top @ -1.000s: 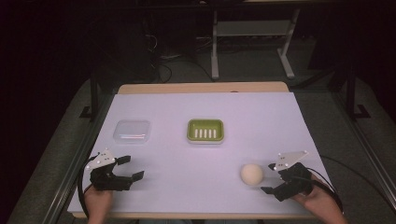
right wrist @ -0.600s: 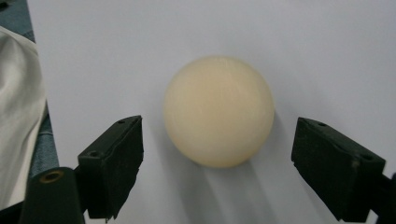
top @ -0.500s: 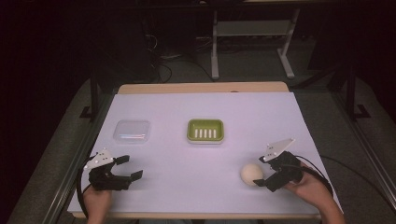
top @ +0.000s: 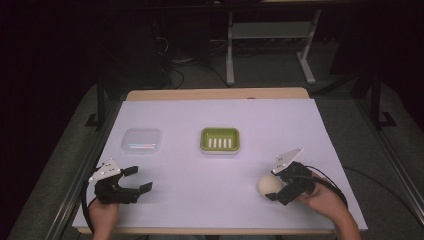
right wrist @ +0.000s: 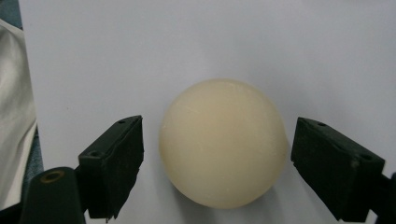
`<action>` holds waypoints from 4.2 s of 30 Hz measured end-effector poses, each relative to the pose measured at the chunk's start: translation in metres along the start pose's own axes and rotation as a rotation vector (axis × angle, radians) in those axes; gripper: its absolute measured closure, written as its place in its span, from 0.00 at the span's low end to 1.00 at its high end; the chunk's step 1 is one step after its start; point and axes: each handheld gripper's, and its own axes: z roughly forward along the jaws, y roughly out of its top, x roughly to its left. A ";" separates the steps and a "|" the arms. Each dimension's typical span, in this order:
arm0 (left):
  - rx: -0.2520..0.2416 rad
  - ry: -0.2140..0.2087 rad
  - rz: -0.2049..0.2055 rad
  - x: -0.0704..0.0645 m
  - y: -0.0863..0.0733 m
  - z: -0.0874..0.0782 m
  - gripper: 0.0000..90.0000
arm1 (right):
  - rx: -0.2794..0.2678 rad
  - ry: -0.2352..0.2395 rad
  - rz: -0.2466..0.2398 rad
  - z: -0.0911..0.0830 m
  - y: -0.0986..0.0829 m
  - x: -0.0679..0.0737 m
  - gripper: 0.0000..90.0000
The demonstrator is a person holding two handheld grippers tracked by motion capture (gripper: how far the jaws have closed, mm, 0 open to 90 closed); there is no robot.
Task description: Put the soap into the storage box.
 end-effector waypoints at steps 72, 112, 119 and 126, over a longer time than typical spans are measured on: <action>-0.024 0.003 -0.039 0.007 -0.003 -0.007 0.15 | -0.019 -0.002 -0.018 0.000 0.012 0.004 0.27; -0.023 0.004 -0.027 0.009 -0.003 -0.008 0.15 | -0.013 0.088 -0.078 0.021 0.082 -0.020 0.27; -0.030 0.000 -0.034 0.007 -0.003 -0.006 0.15 | -0.020 0.094 -0.087 0.021 0.091 -0.022 0.27; -0.022 0.002 -0.039 0.008 -0.003 -0.008 0.15 | -0.014 0.096 -0.100 0.023 0.103 -0.027 0.27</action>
